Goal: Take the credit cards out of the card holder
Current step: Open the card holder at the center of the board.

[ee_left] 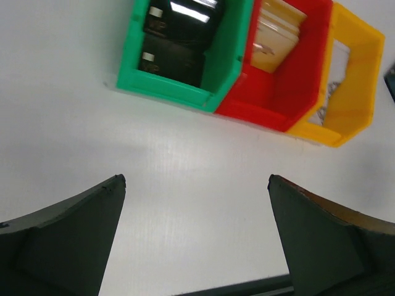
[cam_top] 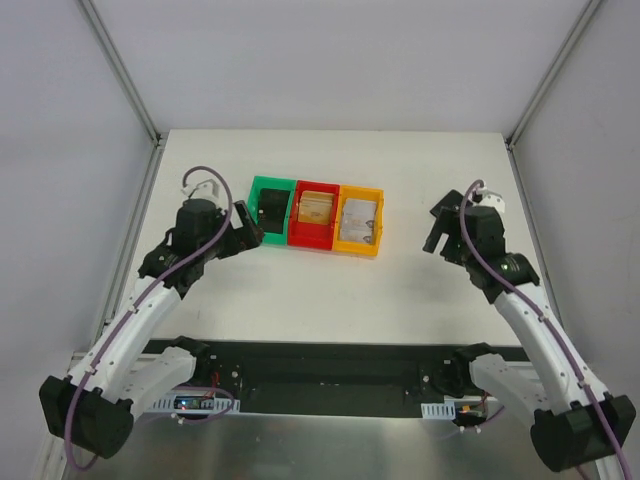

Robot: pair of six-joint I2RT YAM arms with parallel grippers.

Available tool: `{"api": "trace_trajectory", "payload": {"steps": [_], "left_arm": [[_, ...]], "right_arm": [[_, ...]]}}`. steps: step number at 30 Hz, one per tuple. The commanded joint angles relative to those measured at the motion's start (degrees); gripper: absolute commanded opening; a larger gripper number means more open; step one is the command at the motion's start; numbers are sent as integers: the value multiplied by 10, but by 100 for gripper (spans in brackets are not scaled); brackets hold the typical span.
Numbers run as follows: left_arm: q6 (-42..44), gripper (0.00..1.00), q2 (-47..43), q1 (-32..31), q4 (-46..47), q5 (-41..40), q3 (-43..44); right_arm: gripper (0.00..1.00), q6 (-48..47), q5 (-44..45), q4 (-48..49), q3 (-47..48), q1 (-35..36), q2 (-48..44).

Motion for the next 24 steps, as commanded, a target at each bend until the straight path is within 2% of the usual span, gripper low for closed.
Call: {"api": "trace_trajectory", "payload": {"steps": [1, 6, 8, 13, 16, 19, 24], "left_arm": [[27, 99, 13, -111, -16, -141, 66], [9, 99, 6, -111, -21, -116, 57], [0, 99, -1, -111, -19, -109, 48], [-6, 99, -17, -111, -12, -71, 35], [1, 99, -43, -111, -11, -67, 26], [8, 99, -64, -111, -10, -75, 17], [16, 99, -78, -111, -11, -87, 8]], "right_arm": [[96, 33, 8, 8, 106, -13, 82], [97, 21, 33, 17, 135, -75, 135], [99, 31, 13, 33, 136, -112, 164], [76, 78, -87, 93, 132, -196, 253], [66, 94, -112, 144, 129, -221, 301], [55, 94, -117, 151, 165, -233, 365], [54, 99, -134, 154, 223, -245, 458]]}}
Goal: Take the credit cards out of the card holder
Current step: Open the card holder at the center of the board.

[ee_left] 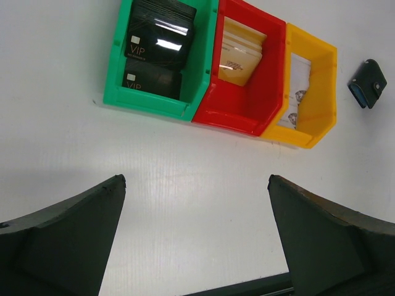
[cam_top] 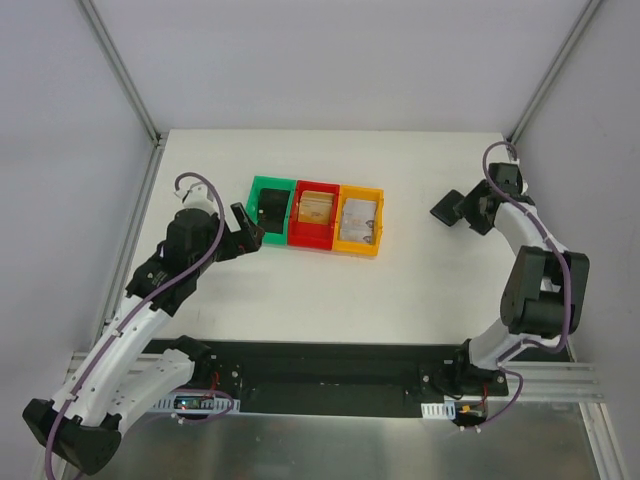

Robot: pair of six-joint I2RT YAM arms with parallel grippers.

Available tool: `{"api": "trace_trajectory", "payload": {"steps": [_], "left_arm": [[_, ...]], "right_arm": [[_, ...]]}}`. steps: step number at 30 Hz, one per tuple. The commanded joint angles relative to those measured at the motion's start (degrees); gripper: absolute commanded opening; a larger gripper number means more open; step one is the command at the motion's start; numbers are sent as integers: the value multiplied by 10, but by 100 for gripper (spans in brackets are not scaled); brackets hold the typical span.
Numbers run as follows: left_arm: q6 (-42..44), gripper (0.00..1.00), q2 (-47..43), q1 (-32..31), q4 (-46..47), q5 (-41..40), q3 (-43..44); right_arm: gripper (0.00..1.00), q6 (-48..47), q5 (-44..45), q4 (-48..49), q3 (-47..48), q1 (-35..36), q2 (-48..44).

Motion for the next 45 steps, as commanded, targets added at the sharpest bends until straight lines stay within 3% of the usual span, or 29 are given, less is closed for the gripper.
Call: {"api": "trace_trajectory", "payload": {"steps": [1, 9, 20, 29, 40, 45], "left_arm": [[16, 99, -11, 1, 0, -10, -12], [11, 99, -30, 1, 0, -21, -31], [9, 99, -16, 2, 0, -30, -31], [-1, 99, -21, 1, 0, -28, -33], [-12, 99, -41, 2, 0, -14, -43], [-22, 99, -53, 1, 0, -9, -51]], "right_arm": [[55, 17, -25, 33, 62, -9, 58], [66, 32, -28, 28, 125, -22, 149], [58, 44, -63, 13, 176, -16, 225], [45, 34, -63, -4, 165, -9, 241], [1, 23, -67, -6, 107, -3, 215], [0, 15, -66, 2, 46, 2, 161]]}}
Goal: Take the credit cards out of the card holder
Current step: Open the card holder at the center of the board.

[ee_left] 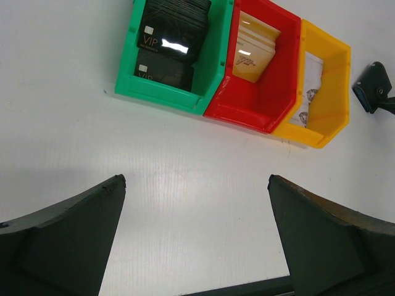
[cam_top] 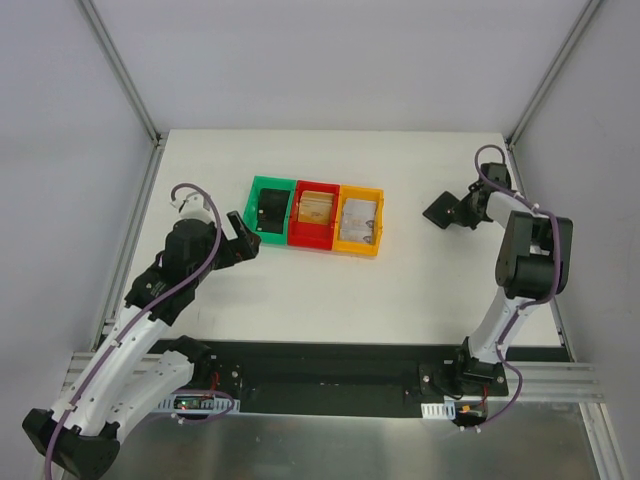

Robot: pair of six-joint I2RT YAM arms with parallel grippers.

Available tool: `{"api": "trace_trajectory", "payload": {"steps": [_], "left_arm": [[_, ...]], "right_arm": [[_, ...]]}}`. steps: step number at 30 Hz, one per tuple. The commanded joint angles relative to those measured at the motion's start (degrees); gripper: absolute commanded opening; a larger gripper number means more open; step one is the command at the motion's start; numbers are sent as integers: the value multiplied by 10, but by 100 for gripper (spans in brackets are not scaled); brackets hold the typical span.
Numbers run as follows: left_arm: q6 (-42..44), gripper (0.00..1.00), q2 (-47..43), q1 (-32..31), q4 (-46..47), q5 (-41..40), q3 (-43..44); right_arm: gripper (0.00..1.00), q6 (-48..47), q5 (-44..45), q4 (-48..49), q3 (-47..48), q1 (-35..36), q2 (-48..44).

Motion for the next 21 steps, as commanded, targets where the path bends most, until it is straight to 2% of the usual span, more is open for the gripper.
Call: {"api": "trace_trajectory", "payload": {"steps": [1, 11, 16, 17, 21], "left_arm": [[-16, 99, -15, 2, 0, 8, -14], [-37, 98, -14, 1, 3, 48, -32], [-43, 97, -18, 1, 14, 76, -46], [-45, 97, -19, 1, 18, 95, -49], [-59, 96, -19, -2, 53, 146, -75]], "right_arm": [[0, -14, -7, -40, -79, 14, -64], [0, -16, 3, -16, -311, 73, -265], [0, -18, 9, -45, -354, 124, -334], [0, -17, 32, -54, -357, 138, -345], [0, -14, 49, -81, -365, 217, -377]]}}
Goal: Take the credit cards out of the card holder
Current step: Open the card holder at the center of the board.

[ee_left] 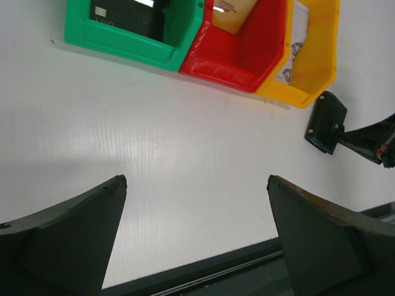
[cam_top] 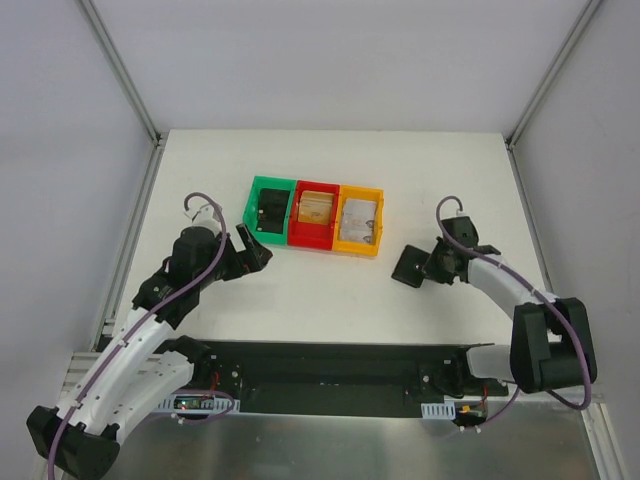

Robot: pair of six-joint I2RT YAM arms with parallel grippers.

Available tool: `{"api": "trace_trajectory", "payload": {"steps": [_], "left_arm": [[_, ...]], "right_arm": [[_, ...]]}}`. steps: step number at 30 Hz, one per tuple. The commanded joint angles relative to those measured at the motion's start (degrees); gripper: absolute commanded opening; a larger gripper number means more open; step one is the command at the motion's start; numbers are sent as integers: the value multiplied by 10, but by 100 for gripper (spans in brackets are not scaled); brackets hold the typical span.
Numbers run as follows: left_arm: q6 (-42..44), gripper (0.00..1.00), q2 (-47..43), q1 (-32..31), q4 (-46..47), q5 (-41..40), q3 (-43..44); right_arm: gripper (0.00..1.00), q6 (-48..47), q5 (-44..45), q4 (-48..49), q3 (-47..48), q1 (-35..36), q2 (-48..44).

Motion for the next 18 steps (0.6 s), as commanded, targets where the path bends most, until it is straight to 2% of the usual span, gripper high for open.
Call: {"api": "trace_trajectory", "payload": {"steps": [1, 4, 15, 18], "left_arm": [[-18, 96, -2, -7, 58, 84, -34], [-28, 95, 11, -44, 87, 105, -55], [-86, 95, 66, -204, 168, 39, -93], [-110, 96, 106, -235, 217, 36, -99]], "right_arm": [[0, -1, 30, -56, -17, 72, -34], [0, 18, 34, -58, -32, 116, -46], [0, 93, 77, -45, -79, 299, -64], [1, 101, 85, -45, -79, 319, -63]]}}
